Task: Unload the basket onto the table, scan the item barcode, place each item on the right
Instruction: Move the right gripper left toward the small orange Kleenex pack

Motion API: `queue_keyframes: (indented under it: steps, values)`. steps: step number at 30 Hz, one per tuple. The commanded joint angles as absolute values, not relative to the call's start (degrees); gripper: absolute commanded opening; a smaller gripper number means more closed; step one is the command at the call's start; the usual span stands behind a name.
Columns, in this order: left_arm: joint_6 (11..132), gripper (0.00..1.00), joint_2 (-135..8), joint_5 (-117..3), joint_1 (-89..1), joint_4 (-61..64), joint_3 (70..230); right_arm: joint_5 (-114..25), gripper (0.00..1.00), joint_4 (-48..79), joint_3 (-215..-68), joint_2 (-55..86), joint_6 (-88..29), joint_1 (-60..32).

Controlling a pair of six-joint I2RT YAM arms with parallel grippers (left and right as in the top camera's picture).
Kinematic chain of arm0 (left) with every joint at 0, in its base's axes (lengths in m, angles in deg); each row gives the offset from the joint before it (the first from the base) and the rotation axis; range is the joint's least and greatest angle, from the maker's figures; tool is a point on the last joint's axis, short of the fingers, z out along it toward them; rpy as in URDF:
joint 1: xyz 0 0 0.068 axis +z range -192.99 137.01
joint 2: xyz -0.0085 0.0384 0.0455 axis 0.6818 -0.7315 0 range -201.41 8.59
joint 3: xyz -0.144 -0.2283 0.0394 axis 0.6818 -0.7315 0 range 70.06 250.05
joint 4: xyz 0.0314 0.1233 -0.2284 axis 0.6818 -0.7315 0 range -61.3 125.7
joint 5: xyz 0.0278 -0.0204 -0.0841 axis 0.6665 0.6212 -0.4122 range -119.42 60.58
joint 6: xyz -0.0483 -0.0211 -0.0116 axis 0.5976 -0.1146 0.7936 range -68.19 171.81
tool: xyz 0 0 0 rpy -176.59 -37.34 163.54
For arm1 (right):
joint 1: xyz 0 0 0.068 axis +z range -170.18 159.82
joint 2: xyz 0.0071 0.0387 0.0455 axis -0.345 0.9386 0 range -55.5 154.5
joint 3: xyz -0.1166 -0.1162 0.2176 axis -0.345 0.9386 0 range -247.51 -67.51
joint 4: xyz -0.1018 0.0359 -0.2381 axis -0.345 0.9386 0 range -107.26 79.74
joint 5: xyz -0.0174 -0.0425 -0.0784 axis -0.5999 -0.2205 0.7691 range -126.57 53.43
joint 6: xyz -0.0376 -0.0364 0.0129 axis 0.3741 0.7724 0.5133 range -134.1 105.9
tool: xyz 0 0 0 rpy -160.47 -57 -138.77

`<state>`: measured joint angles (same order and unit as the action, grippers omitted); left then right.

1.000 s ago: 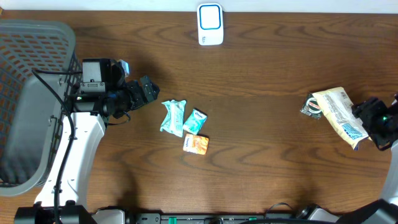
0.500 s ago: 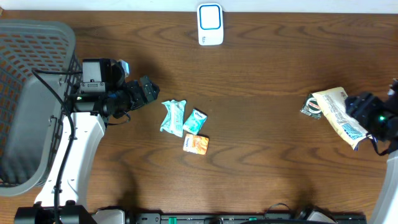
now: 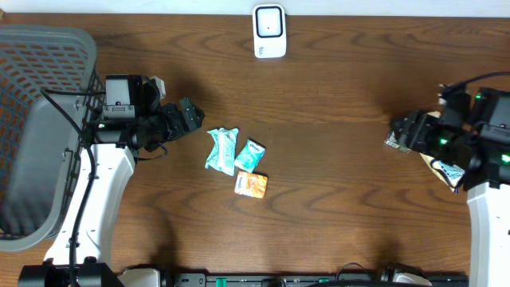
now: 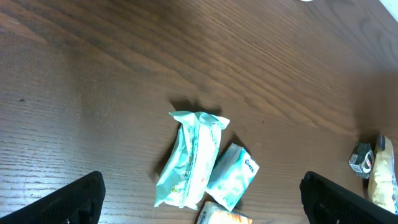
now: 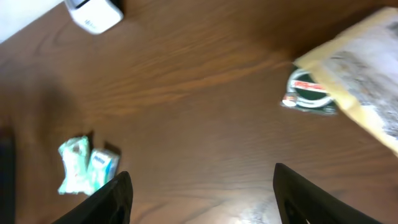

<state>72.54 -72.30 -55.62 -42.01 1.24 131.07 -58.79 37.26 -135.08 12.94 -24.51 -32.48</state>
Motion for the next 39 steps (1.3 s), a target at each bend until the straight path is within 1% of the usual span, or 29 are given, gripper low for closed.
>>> queue_keyframes:
  steps: [1, 4, 8, 14, 22, 25, 29, 36, 39]
  values:
    - [71.76, 0.99, -72.36, -55.29, -41.77, 1.22, 130.87, -59.91, 0.65, 36.36, -136.15, 12.33, -23.94, -28.68]
    - [71.76, 0.99, -72.36, -55.29, -41.77, 1.22, 130.87, -59.88, 0.64, 34.83, -136.15, 13.75, -24.79, -25.05]
    - [71.78, 0.99, -72.36, -55.27, -41.77, 1.22, 130.87, -59.91, 0.62, 33.35, -136.15, 15.96, -25.21, -22.05]
    - [71.76, 0.99, -72.36, -55.29, -41.77, 1.22, 130.87, -59.88, 0.61, 31.07, -136.15, 18.84, -25.21, -17.97]
    - [71.76, 0.99, -72.36, -55.27, -41.77, 1.22, 130.87, -60.12, 0.58, 26.35, -136.15, 21.88, -27.37, -11.74]
    - [71.76, 0.99, -72.36, -55.27, -41.77, 1.22, 130.87, -60.10, 0.60, 25.35, -136.15, 24.27, -28.31, -9.14]
    - [71.76, 0.99, -72.36, -55.27, -41.77, 1.22, 130.87, -60.58, 0.59, 21.76, -136.15, 29.49, -29.97, -5.59]
    - [71.76, 0.99, -72.36, -55.27, -41.77, 1.22, 130.85, -63.64, 0.56, 17.46, -136.15, 39.30, -33.41, -0.61]
    - [71.76, 0.99, -72.36, -55.27, -41.77, 1.22, 130.87, -64.93, 0.50, 17.46, -136.13, 43.94, -34.15, 1.97]
